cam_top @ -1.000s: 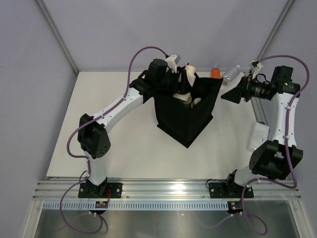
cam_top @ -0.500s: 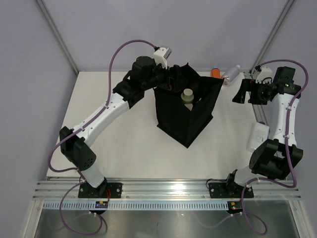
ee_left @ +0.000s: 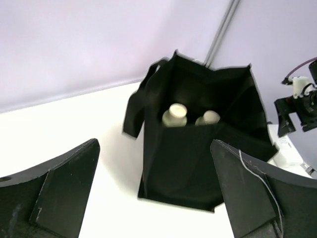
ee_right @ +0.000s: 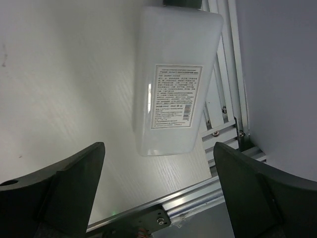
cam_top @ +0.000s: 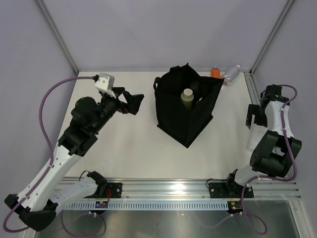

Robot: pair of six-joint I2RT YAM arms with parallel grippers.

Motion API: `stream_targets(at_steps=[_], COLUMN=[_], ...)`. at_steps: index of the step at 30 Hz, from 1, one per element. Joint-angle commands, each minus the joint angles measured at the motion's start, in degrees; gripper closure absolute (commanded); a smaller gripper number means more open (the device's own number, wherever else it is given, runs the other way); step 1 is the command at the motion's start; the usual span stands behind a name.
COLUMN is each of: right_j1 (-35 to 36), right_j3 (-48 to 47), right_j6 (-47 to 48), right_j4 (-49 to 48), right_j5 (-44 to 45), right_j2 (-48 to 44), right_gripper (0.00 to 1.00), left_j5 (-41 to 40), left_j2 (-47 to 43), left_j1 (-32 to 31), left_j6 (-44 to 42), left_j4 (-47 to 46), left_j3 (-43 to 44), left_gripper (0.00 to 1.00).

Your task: Place the personal care products into the canvas bag

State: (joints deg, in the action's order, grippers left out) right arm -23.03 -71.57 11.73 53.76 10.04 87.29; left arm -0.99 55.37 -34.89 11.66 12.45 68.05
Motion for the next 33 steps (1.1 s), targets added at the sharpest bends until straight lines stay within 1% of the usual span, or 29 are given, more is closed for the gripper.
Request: stream_targets(at_steps=[1, 4, 8, 10, 14, 20, 25, 33], right_j1=[-0.18, -0.18, -0.26, -0.44, -1.05, -1.76, -3.51, -4.92], right_j3=[0.03, -0.06, -0.67, -1.29, -2.87, -5.42, -6.83, -10.78], right_j6=[-2.93, -2.85, -2.59, -2.67, -2.85, -5.13, -5.84, -4.43], right_j4=[-3.57, -5.33, -5.94, -6.21, -5.33, -3.58, -2.52, 2.13], right_j5=[8.24, 8.59, 9.03, 8.77, 7.36, 8.68, 7.10, -1.06], right_j2=[2.01, 3.94, 8.59, 10.09, 14.65, 19.66, 22.05, 29.60], right_gripper=[0.01, 0.01, 0.01, 0.01, 0.01, 0.01, 0.01, 0.01], left_j5=[-5.33, -6.56, -8.14, -8.76, -10.16, -9.99, -9.73, -9.47], left_j2=[-6.58, -12.21, -17.75, -20.38, -22.58, -23.56, -23.56, -21.89], left_j1=[0.27, 0.35, 0.35, 0.35, 0.35, 0.35, 0.35, 0.35], left_j6=[3.18, 6.79, 10.75, 12.07, 13.21, 15.32, 16.20, 16.11], left_j4=[-1.37, -0.85, 0.12, 0.91, 2.84, 3.37, 2.85, 2.06], left_j3=[-10.97, -18.01, -23.30, -24.45, -25.60, -27.36, -27.89, -27.18], left_gripper=[0.01, 0.01, 0.01, 0.01, 0.01, 0.01, 0.01, 0.01])
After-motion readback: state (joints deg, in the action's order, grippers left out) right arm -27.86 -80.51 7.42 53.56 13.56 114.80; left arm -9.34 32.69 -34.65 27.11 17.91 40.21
